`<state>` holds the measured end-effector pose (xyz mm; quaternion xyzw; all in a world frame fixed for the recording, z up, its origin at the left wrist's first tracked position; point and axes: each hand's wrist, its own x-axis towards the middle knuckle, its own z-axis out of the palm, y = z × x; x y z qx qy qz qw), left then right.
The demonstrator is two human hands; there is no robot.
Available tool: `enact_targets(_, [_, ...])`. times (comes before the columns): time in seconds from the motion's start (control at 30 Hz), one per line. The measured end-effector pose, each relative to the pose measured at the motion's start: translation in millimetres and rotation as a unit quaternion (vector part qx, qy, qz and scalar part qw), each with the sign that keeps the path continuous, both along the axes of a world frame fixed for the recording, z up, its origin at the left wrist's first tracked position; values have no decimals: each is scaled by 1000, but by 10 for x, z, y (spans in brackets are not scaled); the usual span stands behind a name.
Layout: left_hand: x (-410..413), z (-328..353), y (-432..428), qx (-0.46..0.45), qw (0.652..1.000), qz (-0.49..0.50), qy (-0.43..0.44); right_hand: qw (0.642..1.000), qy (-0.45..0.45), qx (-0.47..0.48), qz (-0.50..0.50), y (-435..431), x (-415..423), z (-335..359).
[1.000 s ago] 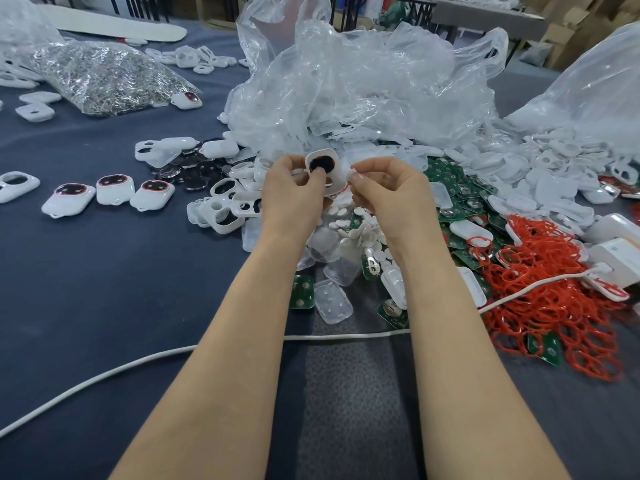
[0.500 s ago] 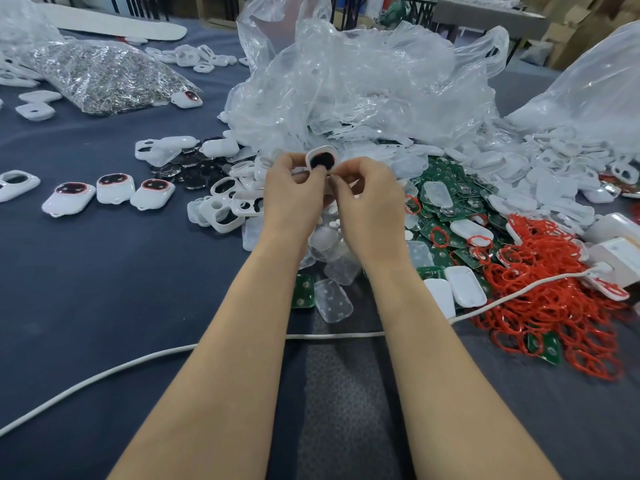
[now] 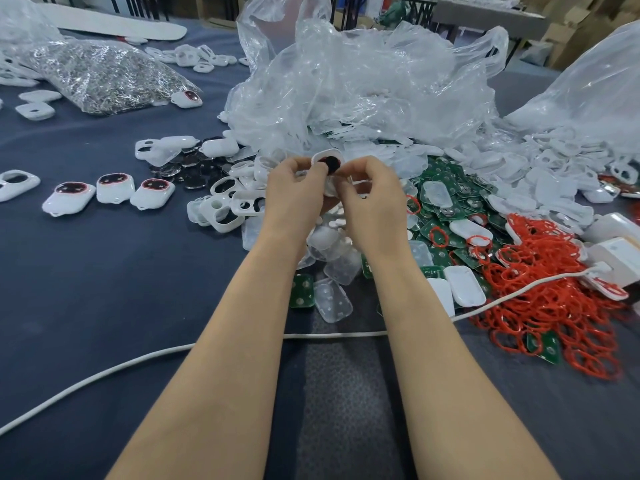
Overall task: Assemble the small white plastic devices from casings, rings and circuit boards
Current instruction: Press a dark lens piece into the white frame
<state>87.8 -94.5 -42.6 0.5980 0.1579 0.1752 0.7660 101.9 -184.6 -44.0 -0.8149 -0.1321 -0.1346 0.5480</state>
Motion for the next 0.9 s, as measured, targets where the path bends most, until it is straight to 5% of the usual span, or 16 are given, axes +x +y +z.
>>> enact_targets(0.53, [-40,-3,-26,48,996,-63,-39,972,143,185,13,-45,61,38])
enact_targets(0.9, [-28,-35,-37,44,994,-73,-68,965,147,218,17,-40,83,45])
